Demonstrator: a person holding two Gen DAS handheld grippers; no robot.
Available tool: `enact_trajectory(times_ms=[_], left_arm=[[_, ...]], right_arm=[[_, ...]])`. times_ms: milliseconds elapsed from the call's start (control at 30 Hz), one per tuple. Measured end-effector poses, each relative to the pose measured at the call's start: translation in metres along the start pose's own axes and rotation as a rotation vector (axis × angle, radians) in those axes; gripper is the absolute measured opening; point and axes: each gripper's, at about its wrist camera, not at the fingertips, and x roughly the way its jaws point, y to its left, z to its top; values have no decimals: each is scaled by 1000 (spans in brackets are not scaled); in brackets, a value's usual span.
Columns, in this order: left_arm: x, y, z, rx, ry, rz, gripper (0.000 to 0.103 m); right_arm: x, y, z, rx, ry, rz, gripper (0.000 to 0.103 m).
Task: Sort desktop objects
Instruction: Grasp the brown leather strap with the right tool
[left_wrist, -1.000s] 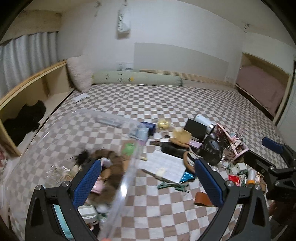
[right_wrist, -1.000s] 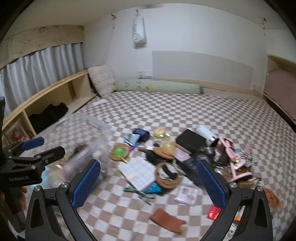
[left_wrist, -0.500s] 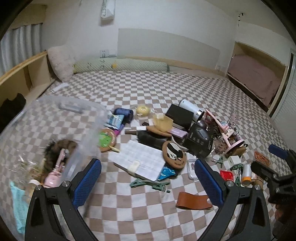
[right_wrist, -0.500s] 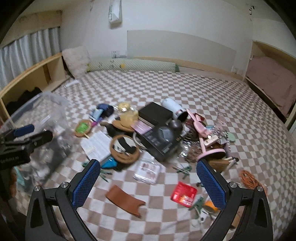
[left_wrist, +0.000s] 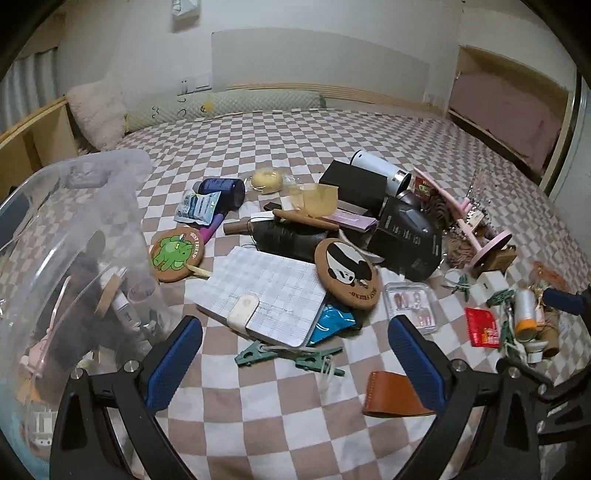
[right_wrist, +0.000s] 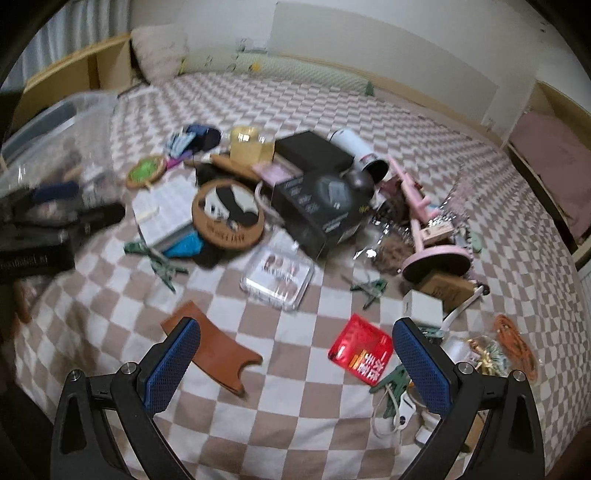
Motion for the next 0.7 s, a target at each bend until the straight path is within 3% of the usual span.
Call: enact_trajectory(times_ms=[133, 200, 367, 467, 633, 700], left_arm=[[16, -3, -6, 4, 38, 11, 101], [22, -6, -9, 27, 46, 24, 100], [30, -9, -8, 65, 54, 28, 100], [33, -7, -6, 48, 61, 12, 100], [35, -5, -5, 39, 69, 1, 100], [36, -6, -5, 39, 73, -7, 100]], right_arm=[[15, 19, -17, -127, 26, -28, 99], [20, 30, -26, -200, 39, -42, 83], [31, 56, -55, -408, 48, -96, 80], [36, 71, -73, -567, 27, -189, 67], [49, 95, -110, -887, -13, -362, 64], [56, 102, -126, -1011, -45, -423, 56]])
